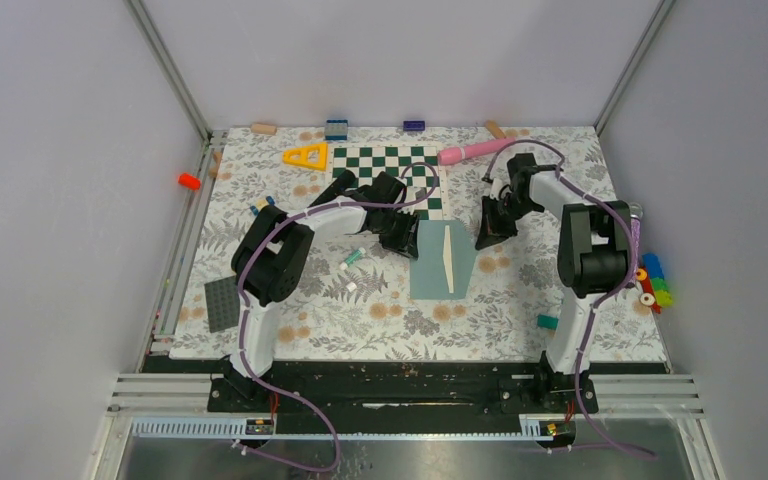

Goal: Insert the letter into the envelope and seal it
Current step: Seal the envelope flap on the envelope.

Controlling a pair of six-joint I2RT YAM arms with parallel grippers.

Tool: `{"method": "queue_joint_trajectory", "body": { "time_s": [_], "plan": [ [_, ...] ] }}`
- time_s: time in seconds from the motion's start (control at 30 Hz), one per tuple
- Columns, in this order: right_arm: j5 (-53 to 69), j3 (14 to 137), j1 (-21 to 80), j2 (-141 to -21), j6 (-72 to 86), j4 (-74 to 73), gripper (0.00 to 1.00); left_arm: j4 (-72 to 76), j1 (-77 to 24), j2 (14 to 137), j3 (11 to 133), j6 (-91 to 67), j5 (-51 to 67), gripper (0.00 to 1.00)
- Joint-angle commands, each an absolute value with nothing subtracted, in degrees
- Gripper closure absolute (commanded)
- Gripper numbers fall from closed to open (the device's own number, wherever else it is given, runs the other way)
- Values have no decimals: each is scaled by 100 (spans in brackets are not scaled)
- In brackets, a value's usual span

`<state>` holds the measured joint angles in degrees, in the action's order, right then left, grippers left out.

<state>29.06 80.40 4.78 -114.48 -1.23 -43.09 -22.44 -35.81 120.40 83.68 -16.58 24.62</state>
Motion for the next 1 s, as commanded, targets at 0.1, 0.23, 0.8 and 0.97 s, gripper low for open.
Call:
{"method": "queue_joint_trajectory", "body": {
  "time_s": [0.1, 0.23, 0.8, 0.97],
  "plan": [
    [2169, 7854, 501, -10563, -85, -4090, 100, -2294, -3652, 12261, 8460, -1723, 2375, 69],
    [1952, 7989, 518, -10856, -152, -4371, 99, -2294, -3652, 12286, 8484, -1731, 2430, 69],
    [2023, 8805, 1264, -11589, -303, -5073, 99, -2197, -3587, 12094, 8376, -1714, 2503, 70],
    [2411, 8608, 1404, -11472, -278, -4914, 99, -2189, -3568, 12135, 8391, -1730, 2551, 70]
  ]
}}
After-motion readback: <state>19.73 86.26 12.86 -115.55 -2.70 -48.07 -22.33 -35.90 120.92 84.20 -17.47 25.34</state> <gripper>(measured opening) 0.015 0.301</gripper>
